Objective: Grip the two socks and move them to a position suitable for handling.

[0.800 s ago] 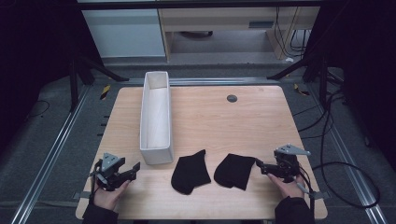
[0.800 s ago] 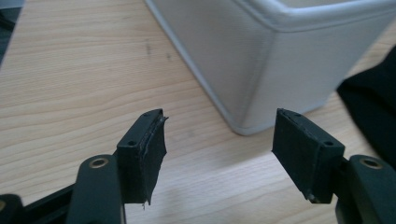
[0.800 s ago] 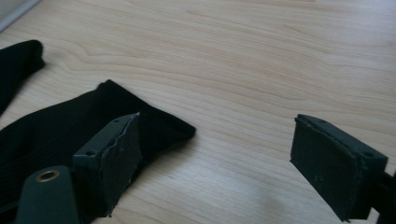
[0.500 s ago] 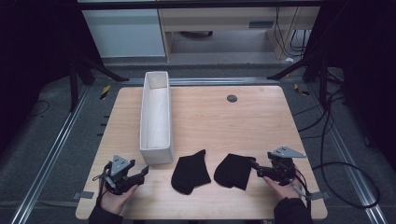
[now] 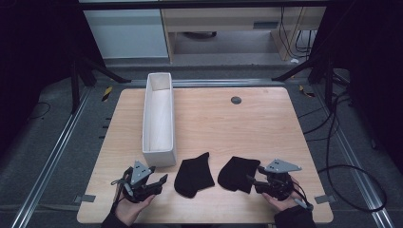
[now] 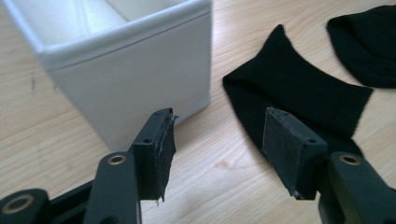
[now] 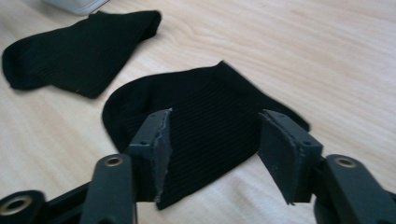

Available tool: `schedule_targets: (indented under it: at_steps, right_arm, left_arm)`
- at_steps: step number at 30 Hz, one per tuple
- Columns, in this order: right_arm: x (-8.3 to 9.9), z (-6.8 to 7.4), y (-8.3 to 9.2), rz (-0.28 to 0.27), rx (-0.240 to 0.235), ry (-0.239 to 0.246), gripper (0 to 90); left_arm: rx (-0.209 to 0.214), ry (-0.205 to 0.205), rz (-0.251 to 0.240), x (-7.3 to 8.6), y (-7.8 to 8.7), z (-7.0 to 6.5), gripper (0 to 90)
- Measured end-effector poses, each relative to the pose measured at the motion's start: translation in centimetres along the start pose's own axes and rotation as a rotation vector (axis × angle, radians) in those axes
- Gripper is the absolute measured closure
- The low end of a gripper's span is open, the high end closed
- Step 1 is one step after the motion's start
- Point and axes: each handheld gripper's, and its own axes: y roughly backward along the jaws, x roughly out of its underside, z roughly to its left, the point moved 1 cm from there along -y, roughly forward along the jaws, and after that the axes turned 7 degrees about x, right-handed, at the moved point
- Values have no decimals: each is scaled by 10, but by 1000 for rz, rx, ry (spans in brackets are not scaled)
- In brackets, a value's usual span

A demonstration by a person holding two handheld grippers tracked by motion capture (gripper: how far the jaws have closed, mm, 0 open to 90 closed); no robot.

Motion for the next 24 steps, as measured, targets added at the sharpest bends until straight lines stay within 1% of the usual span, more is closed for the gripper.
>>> schedule_targets:
  at_steps: [2, 3, 4, 5, 6, 8, 12, 14, 16, 17, 18, 19, 21, 22, 24]
  right_arm:
    - [1, 1, 0, 3, -3, 5, 459]
    - [2, 4, 0, 10, -6, 13, 476]
    - [2, 6, 0, 10, -8, 20, 482]
    - [3, 7, 0, 13, -14, 29, 488]
    - [3, 9, 0, 17, -23, 32, 493]
    - [4, 11, -1, 23, -31, 35, 494]
    - [9, 14, -5, 60, -44, 58, 515]
    - [10, 15, -6, 63, -49, 61, 529]
    - [11, 16, -7, 64, -56, 67, 545]
    - [13, 16, -9, 71, -61, 77, 554]
    - [14, 16, -9, 79, -62, 83, 558]
    - [15, 17, -10, 84, -63, 89, 565]
    - [16, 17, -11, 83, -67, 90, 573]
    - [16, 17, -11, 84, -73, 87, 586]
    - [17, 18, -12, 89, -79, 89, 594]
  left_arm:
    - [5, -4, 3, -1, -1, -2, 444]
    - [18, -20, 18, -3, -5, -7, 454]
    - [24, -27, 22, -5, -6, -9, 463]
    - [24, -27, 22, -5, -6, -9, 472]
    - [41, -38, 23, -10, -10, -14, 480]
    - [49, -40, 21, -13, -12, -17, 490]
    - [84, -67, 16, -26, -25, -28, 501]
    - [93, -86, 18, -31, -33, -34, 501]
    - [118, -90, 19, -35, -40, -40, 504]
    - [130, -104, 30, -37, -47, -44, 509]
    - [130, -104, 30, -37, -47, -44, 509]
    - [138, -117, 47, -40, -55, -49, 510]
    - [145, -116, 53, -42, -58, -52, 522]
    - [158, -135, 62, -46, -65, -58, 527]
    - [156, -143, 66, -47, -66, -60, 540]
